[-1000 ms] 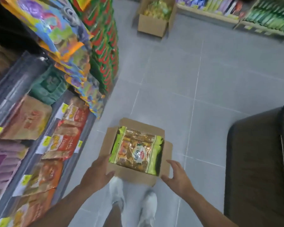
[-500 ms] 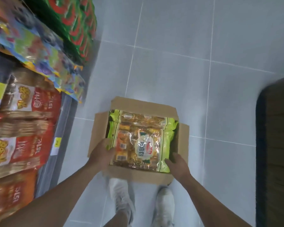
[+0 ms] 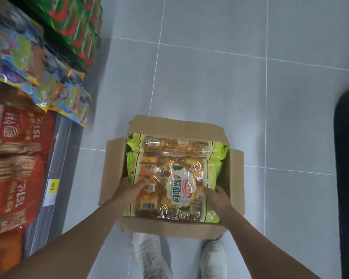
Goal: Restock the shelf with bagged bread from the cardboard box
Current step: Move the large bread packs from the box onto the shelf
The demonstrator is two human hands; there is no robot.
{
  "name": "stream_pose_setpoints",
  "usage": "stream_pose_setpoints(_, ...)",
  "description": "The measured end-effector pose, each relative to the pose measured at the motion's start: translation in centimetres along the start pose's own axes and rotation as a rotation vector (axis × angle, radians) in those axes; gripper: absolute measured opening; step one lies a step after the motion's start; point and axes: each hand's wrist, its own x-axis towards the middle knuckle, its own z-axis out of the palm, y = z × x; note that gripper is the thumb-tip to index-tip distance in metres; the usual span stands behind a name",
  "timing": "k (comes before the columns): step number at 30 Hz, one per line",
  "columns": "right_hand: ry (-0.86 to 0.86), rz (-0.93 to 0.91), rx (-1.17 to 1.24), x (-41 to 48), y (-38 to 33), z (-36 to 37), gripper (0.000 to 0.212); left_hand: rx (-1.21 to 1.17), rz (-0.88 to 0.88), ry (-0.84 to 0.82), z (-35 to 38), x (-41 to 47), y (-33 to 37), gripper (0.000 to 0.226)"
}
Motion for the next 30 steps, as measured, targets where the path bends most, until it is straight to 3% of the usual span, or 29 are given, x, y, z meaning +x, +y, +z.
stream_pose_setpoints(2, 0.0, 0.002, 0.018, -0.2, -0.1, 0.0, 0.056, -0.005, -0.022, 0.016, -0.2, 0.1, 0.0, 0.075)
stream_pose_setpoints(4, -0.005, 0.004, 0.026, -0.9, -0.3, -0.2, 0.056, 0.004, -0.024, 0.007, -0.5, 0.0, -0.3, 0.087)
stream_pose_setpoints(6, -0.02, -0.018, 0.033, -1.5, -0.4, -0.8, 0.045, -0.005, -0.029, 0.012, -0.5, -0.4, -0.4, 0.078)
stream_pose_setpoints(10, -0.051, -0.06, 0.024, -3.6, -0.8, -2.1, 0.026, -0.047, -0.002, 0.02, -0.6, -2.8, 0.3, 0.033)
stream_pose_setpoints(17, -0.07, -0.092, -0.016, -9.4, -1.7, -4.8, 0.039, -0.133, 0.043, 0.075, -1.9, -9.0, 1.6, 0.028)
stream_pose_setpoints(27, -0.093, -0.277, -0.014, -23.9, -5.7, -12.6, 0.031, -0.342, 0.099, 0.086, -5.1, -23.9, 5.6, 0.049)
stream_pose_setpoints(30, -0.082, -0.347, -0.046, -29.0, -7.5, -16.1, 0.037, -0.361, 0.18, 0.069, -7.1, -27.8, 6.3, 0.081)
